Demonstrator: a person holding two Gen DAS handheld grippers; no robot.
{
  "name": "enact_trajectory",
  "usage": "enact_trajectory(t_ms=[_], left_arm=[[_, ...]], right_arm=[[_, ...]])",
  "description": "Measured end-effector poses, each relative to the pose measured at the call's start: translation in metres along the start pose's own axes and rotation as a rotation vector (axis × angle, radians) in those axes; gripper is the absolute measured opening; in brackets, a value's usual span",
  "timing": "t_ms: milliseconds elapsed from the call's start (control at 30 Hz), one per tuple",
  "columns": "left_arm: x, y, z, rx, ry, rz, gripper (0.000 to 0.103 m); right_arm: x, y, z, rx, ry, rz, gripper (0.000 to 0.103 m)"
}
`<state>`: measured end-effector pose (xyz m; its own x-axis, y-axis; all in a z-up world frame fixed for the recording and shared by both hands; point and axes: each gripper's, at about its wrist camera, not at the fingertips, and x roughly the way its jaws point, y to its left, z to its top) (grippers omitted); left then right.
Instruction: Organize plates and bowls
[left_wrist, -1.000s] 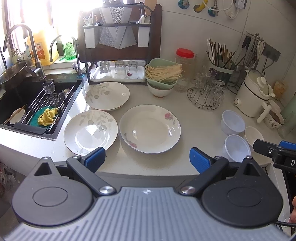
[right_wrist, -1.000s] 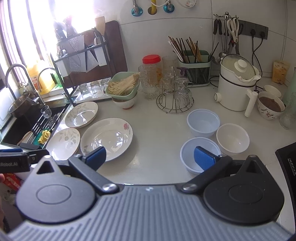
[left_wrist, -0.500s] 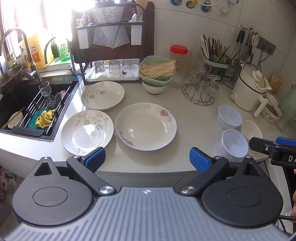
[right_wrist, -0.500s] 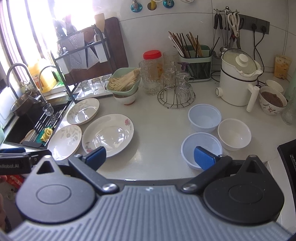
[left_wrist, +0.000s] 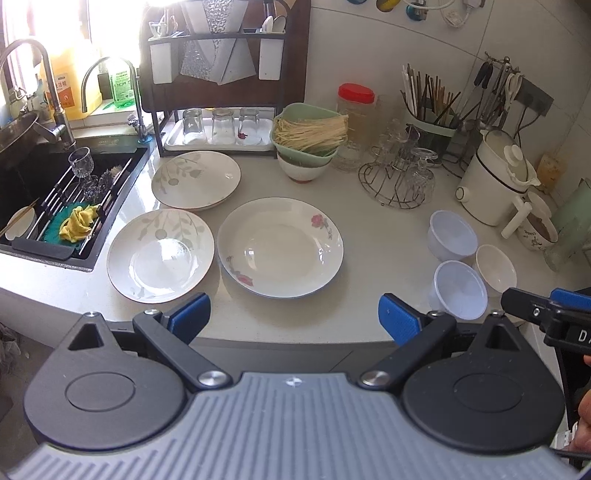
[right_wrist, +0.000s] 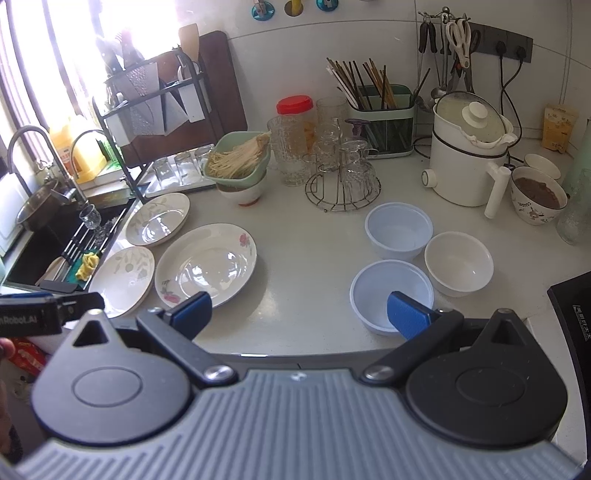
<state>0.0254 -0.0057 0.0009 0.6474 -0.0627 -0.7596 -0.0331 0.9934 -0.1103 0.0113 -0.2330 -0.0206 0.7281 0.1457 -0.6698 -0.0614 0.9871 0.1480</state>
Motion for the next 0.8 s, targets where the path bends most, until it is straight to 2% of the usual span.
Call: enact_trajectory(t_ms=[233, 533, 667, 800], left_arm=[[-0.004, -0.015, -0.007, -0.002, 0.005, 0.012, 0.099], [-0.003, -0.030, -0.032, -0.069, 0.002, 0.057, 0.099], [-0.003, -0.036, -0.037, -0.072, -0.005, 0.077, 0.099], [-0.006, -0.029, -0.034, -0.082, -0.023, 0.118, 0.099]], right_arm=[[0.001, -0.012, -0.003, 0.004, 0.017, 0.028, 0.103], [0.006, -0.028, -0.013, -0.018, 0.037, 0.103, 0.103], [0.007, -0.032, -0.011, -0.017, 0.015, 0.125, 0.103], [0.006, -0.037, -0.006, 0.048, -0.013, 0.155, 0.103]])
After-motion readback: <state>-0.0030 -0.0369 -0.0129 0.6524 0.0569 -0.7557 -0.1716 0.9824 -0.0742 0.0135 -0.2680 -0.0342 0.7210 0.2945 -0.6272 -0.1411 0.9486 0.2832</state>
